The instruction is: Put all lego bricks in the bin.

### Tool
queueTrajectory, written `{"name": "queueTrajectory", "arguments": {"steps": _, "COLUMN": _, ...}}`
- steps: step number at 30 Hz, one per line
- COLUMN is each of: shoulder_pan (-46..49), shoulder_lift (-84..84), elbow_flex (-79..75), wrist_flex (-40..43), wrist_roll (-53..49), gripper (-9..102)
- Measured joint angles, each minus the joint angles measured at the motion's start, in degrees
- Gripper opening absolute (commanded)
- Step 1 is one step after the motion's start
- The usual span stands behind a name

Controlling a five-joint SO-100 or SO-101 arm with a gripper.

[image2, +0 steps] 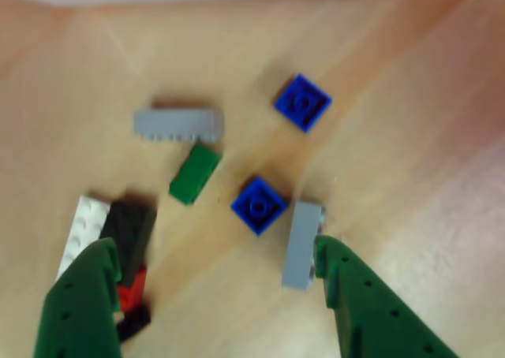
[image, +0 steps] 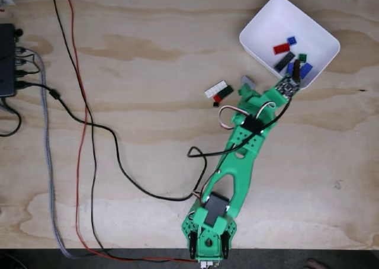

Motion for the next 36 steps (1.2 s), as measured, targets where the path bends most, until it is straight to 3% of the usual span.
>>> {"name": "queueTrajectory", "arguments": {"steps": 3, "shoulder_pan": -1.8, "shoulder_lift": 12.0, "elbow_flex": 13.7, "wrist_flex": -2.6, "wrist_roll": -2.4, "gripper": 23}}
{"name": "queueTrajectory", "arguments": {"steps": 7, "shoulder_pan": -2.3, "shoulder_lift": 16.0, "elbow_flex": 19.2, "wrist_flex": -6.2, "wrist_roll": -3.1, "gripper": 23}}
{"name": "queueTrajectory", "arguments": {"steps": 13, "shoulder_pan": 1.1, "shoulder_lift": -1.6, "elbow_flex": 15.5, "wrist_flex": -11.1, "wrist_roll": -3.1, "gripper": 23}}
{"name": "queueTrajectory", "arguments": {"steps": 17, "shoulder_pan": 3.5, "shoulder_lift": -10.8, "elbow_flex": 11.4, "wrist_flex": -13.8, "wrist_roll": -3.2, "gripper": 17}}
{"name": "queueTrajectory", "arguments": {"steps": 20, "shoulder_pan": 4.2, "shoulder_lift": -13.7, "elbow_flex": 8.1, "wrist_flex": -14.2, "wrist_roll": -3.1, "gripper": 15}}
{"name": "queueTrajectory", "arguments": {"steps": 23, "shoulder_pan": 4.2, "shoulder_lift": -14.7, "elbow_flex": 7.2, "wrist_flex": -14.9, "wrist_roll": -3.1, "gripper": 0}}
{"name": "queueTrajectory", "arguments": {"steps": 28, "shoulder_pan": 4.2, "shoulder_lift": -14.4, "elbow_flex": 7.4, "wrist_flex": -15.7, "wrist_roll": -3.1, "gripper": 0}}
{"name": "queueTrajectory", "arguments": {"steps": 33, "shoulder_pan": 0.6, "shoulder_lift": -2.9, "elbow_flex": 9.8, "wrist_flex": -8.5, "wrist_roll": 0.8, "gripper": 0}}
{"name": "queueTrajectory", "arguments": {"steps": 36, "shoulder_pan": -4.0, "shoulder_lift": 10.8, "elbow_flex": 4.3, "wrist_flex": 1.8, "wrist_roll": 4.5, "gripper": 0}}
